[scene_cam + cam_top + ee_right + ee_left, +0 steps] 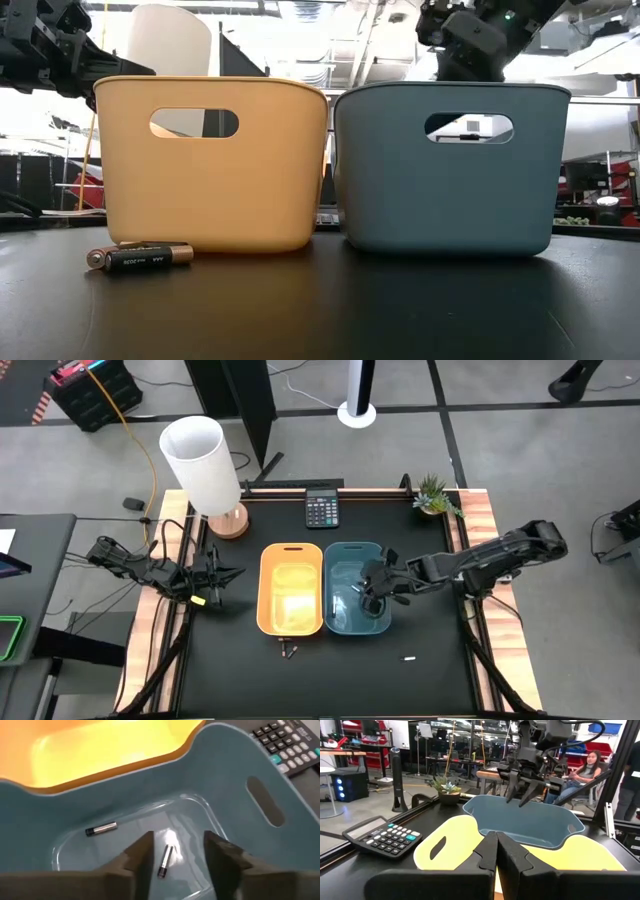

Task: Sort batteries
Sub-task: Put the top silver battery into the blue bin, then put the silver battery into the blue bin

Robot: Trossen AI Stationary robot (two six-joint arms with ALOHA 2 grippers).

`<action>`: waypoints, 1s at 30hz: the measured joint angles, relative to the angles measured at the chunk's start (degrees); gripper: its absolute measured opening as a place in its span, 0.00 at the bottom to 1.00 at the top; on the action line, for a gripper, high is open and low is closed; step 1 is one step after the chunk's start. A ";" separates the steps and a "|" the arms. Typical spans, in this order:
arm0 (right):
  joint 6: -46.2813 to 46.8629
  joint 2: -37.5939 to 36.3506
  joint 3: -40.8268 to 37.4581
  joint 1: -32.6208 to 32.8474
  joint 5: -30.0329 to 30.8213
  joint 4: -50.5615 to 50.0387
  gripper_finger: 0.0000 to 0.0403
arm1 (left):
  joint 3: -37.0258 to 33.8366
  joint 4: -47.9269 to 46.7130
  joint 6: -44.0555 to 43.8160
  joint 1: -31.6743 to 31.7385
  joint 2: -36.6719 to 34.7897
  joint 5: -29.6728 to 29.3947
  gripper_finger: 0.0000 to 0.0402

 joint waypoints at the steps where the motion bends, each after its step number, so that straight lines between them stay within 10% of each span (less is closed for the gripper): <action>1: -0.14 -0.44 0.00 -0.10 0.00 -0.19 0.49 | 0.00 -0.02 0.00 0.02 0.00 0.00 0.00; 17: 2.73 -19.30 5.33 15.93 0.24 -19.51 0.57 | 0.00 -1.26 -0.48 0.00 0.00 0.29 0.00; 30: 30.86 -7.91 5.27 38.68 -0.02 -29.53 0.56 | 0.00 -1.20 -2.51 0.00 0.00 0.55 0.00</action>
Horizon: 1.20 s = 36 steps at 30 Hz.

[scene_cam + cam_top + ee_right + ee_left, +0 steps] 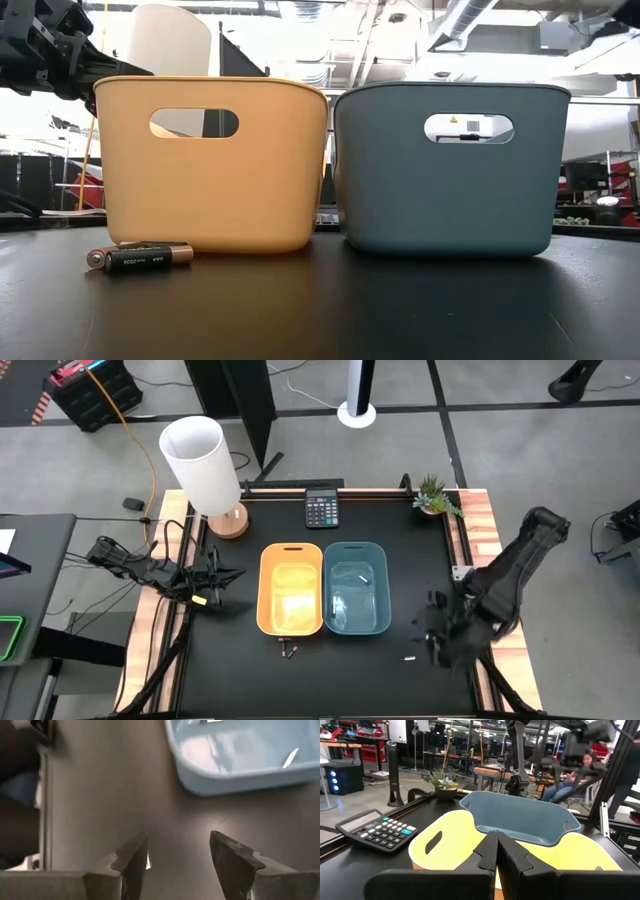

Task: Sort batteries
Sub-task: Put the silver battery into the blue bin

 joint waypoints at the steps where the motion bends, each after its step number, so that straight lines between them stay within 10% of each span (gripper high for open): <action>1: 1.43 1.99 0.00 0.85 0.00 0.09 0.56 | 0.00 0.00 0.01 0.00 -0.01 0.00 0.00; 14: 7.45 24.29 -0.02 3.44 -8.34 8.86 0.55 | 0.00 0.04 0.42 0.00 0.00 -0.02 0.00; 28: 4.03 30.53 0.04 -1.85 -15.11 10.50 0.55 | 0.00 0.11 0.44 0.02 -0.02 -0.02 0.00; 36: 3.73 31.43 0.12 -2.33 -17.54 11.12 0.34 | 0.00 0.12 0.44 0.02 -0.02 -0.04 0.00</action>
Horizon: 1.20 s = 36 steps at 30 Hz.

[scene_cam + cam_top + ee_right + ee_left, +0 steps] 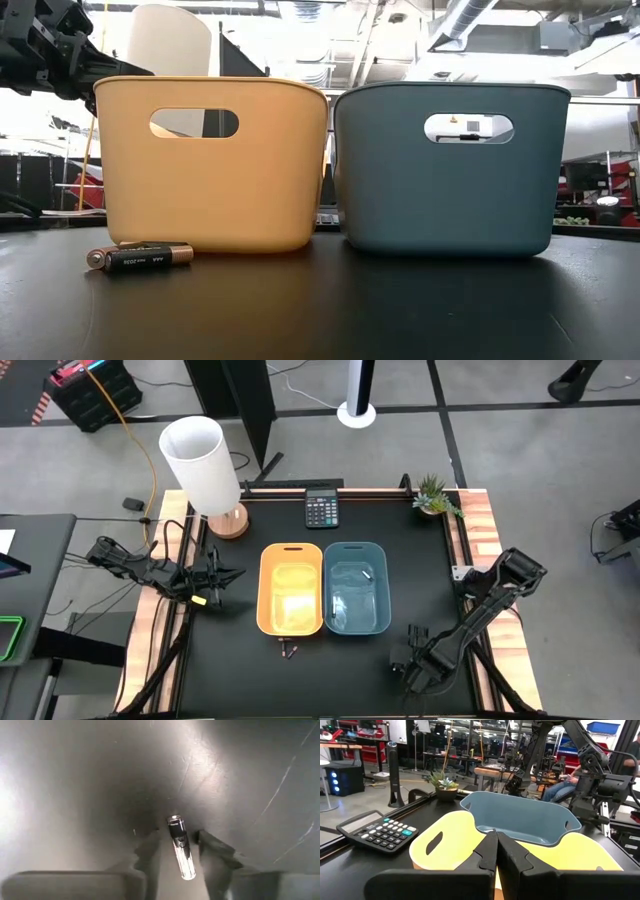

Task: Sort batteries
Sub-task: Put the silver battery into the blue bin

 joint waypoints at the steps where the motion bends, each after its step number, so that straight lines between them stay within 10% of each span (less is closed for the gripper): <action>1: -0.02 0.02 -0.04 0.00 -0.02 0.17 0.30 | 0.00 0.00 0.00 0.00 0.01 0.00 0.00; 12: 0.00 0.07 -0.23 -0.37 -0.43 3.18 0.02 | 0.00 -0.06 0.00 0.00 0.01 0.00 0.00; 36: 1.26 -9.23 -0.39 0.92 5.57 3.24 0.00 | 0.00 -0.09 -0.17 0.00 0.02 -0.02 0.00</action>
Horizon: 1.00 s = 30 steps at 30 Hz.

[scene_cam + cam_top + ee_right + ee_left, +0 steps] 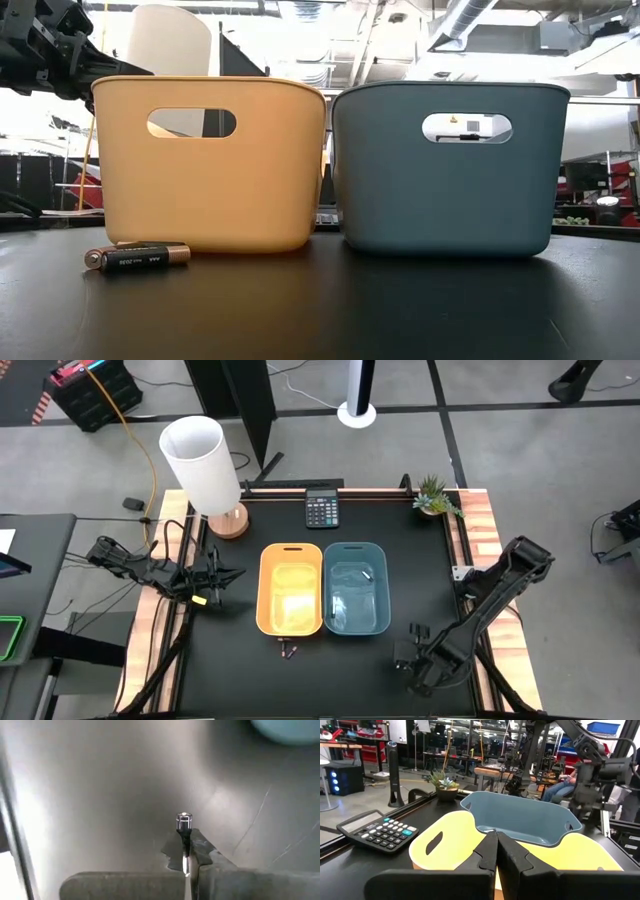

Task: Sort batteries
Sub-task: Put the silver battery into the blue bin

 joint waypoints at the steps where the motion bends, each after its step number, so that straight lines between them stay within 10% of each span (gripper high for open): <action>1: -0.77 -1.06 -0.02 -0.04 1.20 0.39 0.00 | 0.00 -0.03 0.00 0.00 -0.02 0.00 0.00; 13: -22.28 -15.99 4.52 -3.92 22.29 3.29 0.00 | 0.00 -0.02 -0.04 0.00 -0.02 0.00 0.00; 30: -41.79 -10.82 6.03 -29.73 16.17 3.44 0.00 | 0.00 -0.37 -2.60 0.00 -0.02 0.00 0.00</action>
